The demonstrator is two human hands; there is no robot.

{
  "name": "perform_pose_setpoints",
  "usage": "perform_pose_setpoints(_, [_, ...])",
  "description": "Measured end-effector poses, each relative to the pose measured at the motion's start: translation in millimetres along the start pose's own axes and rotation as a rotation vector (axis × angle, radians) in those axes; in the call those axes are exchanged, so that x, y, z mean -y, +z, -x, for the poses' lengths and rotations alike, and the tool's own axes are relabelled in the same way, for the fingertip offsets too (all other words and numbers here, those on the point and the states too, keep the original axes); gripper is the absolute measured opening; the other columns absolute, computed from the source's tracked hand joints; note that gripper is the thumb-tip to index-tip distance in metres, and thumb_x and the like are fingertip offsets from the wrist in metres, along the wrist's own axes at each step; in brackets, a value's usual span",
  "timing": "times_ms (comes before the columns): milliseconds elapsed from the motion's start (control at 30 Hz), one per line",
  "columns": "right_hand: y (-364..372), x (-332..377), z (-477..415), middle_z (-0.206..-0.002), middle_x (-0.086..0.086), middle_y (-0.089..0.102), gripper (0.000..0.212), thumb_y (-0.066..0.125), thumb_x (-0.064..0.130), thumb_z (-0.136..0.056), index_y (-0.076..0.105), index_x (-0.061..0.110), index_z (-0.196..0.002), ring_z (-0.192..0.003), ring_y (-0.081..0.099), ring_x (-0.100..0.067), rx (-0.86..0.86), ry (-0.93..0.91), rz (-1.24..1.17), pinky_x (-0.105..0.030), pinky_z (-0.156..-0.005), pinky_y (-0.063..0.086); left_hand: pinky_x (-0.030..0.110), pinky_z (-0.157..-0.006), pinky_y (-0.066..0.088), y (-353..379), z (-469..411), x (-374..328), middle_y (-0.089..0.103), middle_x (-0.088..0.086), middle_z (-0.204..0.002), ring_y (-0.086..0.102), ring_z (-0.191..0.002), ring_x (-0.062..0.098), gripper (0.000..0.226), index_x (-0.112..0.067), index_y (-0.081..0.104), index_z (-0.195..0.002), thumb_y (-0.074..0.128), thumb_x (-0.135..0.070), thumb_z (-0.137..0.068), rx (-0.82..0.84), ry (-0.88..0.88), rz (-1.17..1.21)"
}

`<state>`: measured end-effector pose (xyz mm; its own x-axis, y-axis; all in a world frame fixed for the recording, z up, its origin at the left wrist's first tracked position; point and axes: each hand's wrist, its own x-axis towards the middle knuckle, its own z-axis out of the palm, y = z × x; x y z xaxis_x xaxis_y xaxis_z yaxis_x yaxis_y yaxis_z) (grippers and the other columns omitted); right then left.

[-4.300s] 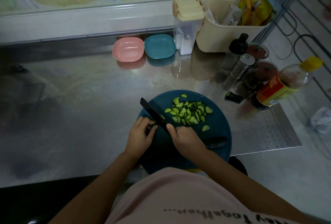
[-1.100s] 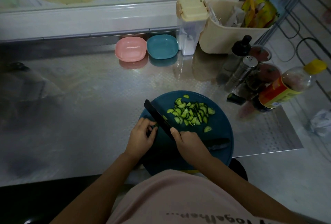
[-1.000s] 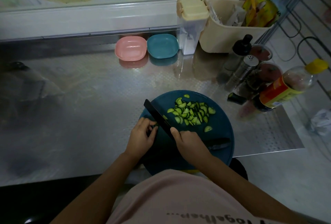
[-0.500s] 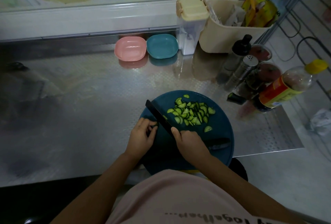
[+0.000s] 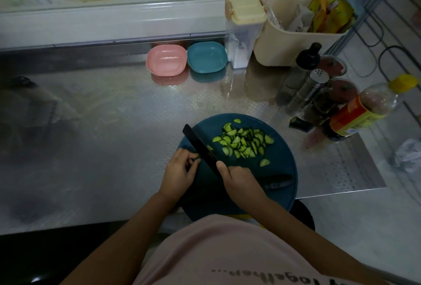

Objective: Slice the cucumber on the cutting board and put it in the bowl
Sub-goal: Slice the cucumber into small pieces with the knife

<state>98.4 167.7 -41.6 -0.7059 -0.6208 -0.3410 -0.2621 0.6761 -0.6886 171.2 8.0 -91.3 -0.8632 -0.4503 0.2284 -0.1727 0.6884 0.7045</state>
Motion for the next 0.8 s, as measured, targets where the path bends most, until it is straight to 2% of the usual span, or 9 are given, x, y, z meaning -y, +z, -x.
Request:
perform_pose_setpoints(133, [2.5, -3.6, -2.7, -0.056, -0.006, 0.044, 0.056, 0.025, 0.046, -0.100, 0.039, 0.011, -0.058, -0.057, 0.047, -0.025, 0.018, 0.005, 0.053, -0.032, -0.058, 0.032, 0.006, -0.066, 0.034, 0.4, -0.2, -0.5, 0.052, 0.001, -0.075, 0.044, -0.069, 0.004, 0.005, -0.007, 0.063, -0.082, 0.061, -0.011, -0.082, -0.003, -0.010, 0.005])
perform_pose_setpoints(233, [4.3, -2.8, -3.8, -0.058, -0.003, 0.044, 0.056, 0.021, 0.049, -0.099, 0.045, 0.010, -0.067, -0.054, 0.043, -0.020, 0.034, -0.001, 0.111, -0.033, -0.059, 0.033, 0.005, -0.065, 0.034, 1.1, 0.0, 0.4, 0.051, 0.000, -0.075, 0.044, -0.068, 0.003, 0.003, -0.006, 0.062, -0.081, 0.063, -0.009, -0.082, 0.000, -0.013, 0.007])
perform_pose_setpoints(333, [7.2, -0.2, -6.2, -0.058, -0.003, 0.042, 0.056, 0.020, 0.049, -0.099, 0.041, 0.013, -0.062, -0.053, 0.040, -0.019, 0.026, 0.010, 0.153, -0.033, -0.056, 0.031, 0.006, -0.065, 0.034, 1.4, 0.9, 1.5, 0.051, 0.002, -0.077, 0.044, -0.069, 0.003, 0.003, -0.005, 0.063, -0.080, 0.065, -0.005, -0.082, 0.006, -0.004, 0.000])
perform_pose_setpoints(467, [9.2, 4.2, -4.7, -0.060, 0.002, 0.034, 0.071, -0.006, 0.061, -0.086, 0.047, 0.014, -0.078, -0.050, 0.028, -0.010, 0.044, 0.014, 0.209, -0.027, -0.046, 0.014, 0.005, -0.065, 0.035, 1.3, 0.8, 1.2, 0.052, 0.004, -0.077, 0.045, -0.069, 0.003, 0.005, -0.004, 0.064, -0.081, 0.068, -0.001, -0.081, 0.002, 0.005, 0.003])
perform_pose_setpoints(500, [9.1, 3.2, -3.8, -0.059, 0.002, 0.034, 0.069, -0.005, 0.060, -0.087, 0.045, 0.013, -0.078, -0.049, 0.028, -0.010, 0.036, 0.032, 0.204, -0.027, -0.046, 0.013, 0.005, -0.066, 0.036, 1.3, 1.0, 1.1, 0.052, 0.003, -0.077, 0.045, -0.069, 0.003, 0.005, -0.004, 0.065, -0.081, 0.068, -0.001, -0.081, -0.002, -0.001, 0.009])
perform_pose_setpoints(567, [9.8, -1.8, -4.5, -0.057, 0.001, 0.037, 0.056, 0.013, 0.051, -0.098, 0.041, 0.013, -0.067, -0.050, 0.033, -0.013, 0.016, 0.051, 0.176, -0.029, -0.051, 0.023, 0.005, -0.066, 0.036, 2.2, 1.5, 1.5, 0.052, 0.001, -0.077, 0.046, -0.069, 0.003, 0.004, -0.004, 0.065, -0.081, 0.068, -0.003, -0.081, -0.012, -0.016, 0.021])
perform_pose_setpoints(633, [9.0, -4.1, -3.8, -0.057, -0.001, 0.039, 0.053, 0.022, 0.046, -0.100, 0.038, 0.015, -0.060, -0.053, 0.038, -0.018, 0.007, 0.050, 0.122, -0.032, -0.058, 0.031, 0.006, -0.065, 0.036, 3.1, 1.9, 1.4, 0.052, 0.001, -0.076, 0.046, -0.068, 0.003, 0.005, -0.005, 0.064, -0.080, 0.066, -0.009, -0.082, -0.020, -0.024, 0.027])
perform_pose_setpoints(733, [0.9, 0.0, 0.0, -0.059, 0.000, 0.042, 0.049, 0.022, 0.048, -0.099, 0.036, 0.021, -0.061, -0.056, 0.040, -0.018, 0.059, 0.054, 0.071, -0.031, -0.065, 0.036, 0.007, -0.065, 0.036, 2.6, 0.2, -0.3, 0.052, 0.002, -0.075, 0.045, -0.068, 0.003, 0.011, -0.005, 0.063, -0.078, 0.061, -0.014, -0.082, -0.023, -0.031, 0.032])
perform_pose_setpoints(800, [-2.3, 0.7, 2.0, -0.061, 0.000, 0.043, 0.051, 0.020, 0.048, -0.098, 0.040, 0.015, -0.065, -0.055, 0.038, -0.012, 0.096, 0.092, 0.041, -0.029, -0.067, 0.037, 0.007, -0.064, 0.036, 2.3, -0.3, -0.2, 0.053, 0.004, -0.075, 0.045, -0.069, 0.004, 0.013, -0.003, 0.064, -0.077, 0.061, -0.014, -0.083, -0.021, -0.037, 0.034])
